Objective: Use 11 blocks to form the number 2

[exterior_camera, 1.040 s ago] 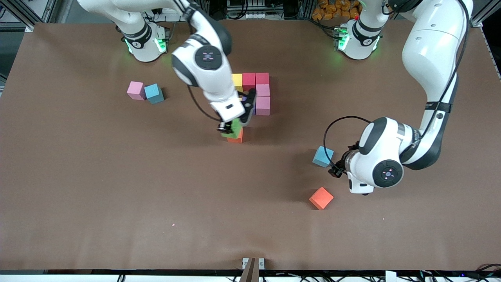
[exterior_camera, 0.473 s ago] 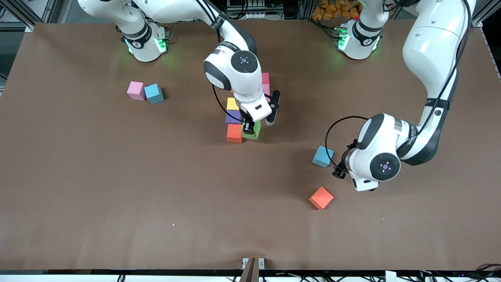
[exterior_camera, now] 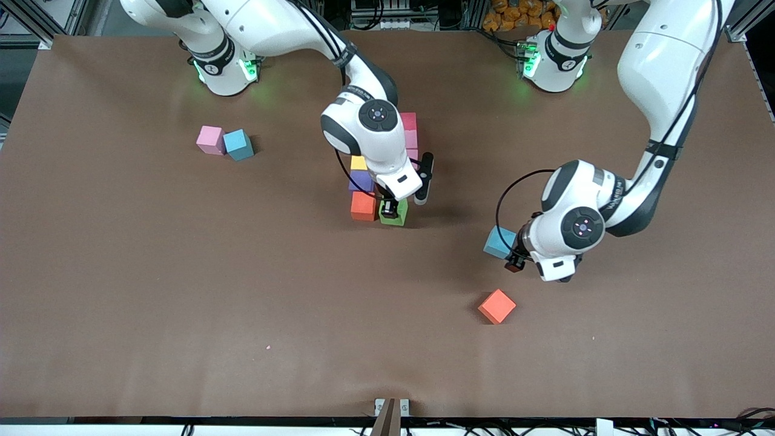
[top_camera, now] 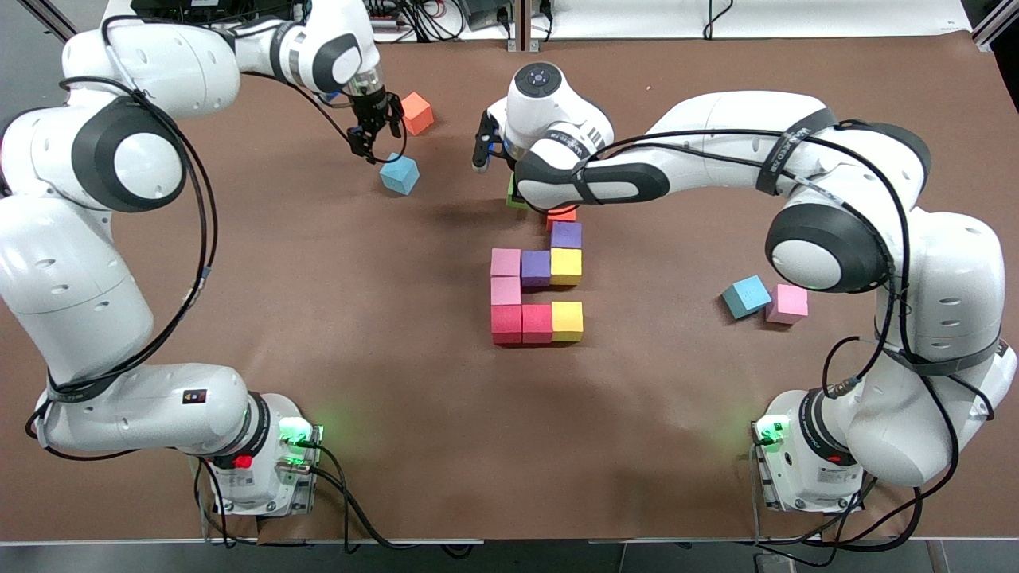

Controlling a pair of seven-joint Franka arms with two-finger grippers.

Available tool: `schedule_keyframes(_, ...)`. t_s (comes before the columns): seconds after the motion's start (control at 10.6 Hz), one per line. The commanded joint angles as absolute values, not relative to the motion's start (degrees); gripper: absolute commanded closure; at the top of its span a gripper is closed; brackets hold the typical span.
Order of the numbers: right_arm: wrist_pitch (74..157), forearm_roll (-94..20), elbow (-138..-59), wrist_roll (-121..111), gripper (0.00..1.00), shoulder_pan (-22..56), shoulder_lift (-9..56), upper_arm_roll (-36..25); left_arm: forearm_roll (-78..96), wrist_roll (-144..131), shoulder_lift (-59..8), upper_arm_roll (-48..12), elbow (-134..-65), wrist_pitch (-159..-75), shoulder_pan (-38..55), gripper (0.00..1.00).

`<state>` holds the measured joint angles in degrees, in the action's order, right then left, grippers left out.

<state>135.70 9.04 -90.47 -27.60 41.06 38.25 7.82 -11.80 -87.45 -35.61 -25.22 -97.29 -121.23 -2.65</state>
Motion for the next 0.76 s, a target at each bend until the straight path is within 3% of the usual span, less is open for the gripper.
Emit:
schedule_keyframes(0.0, 135.8, 8.1, -90.5, -30.3, 0.67, 41.5, 38.6, 7.5, -12.7, -89.1, -34.8, -25.5, -100.0, -124.6, -2.7, 0.00)
schedule_keyframes(0.66, 135.3, 7.9, -93.6, -32.2, 0.66, 40.8, 38.5, 7.9, -12.9, -89.1, -35.6, -25.5, -103.7, -128.2, -1.8, 0.00)
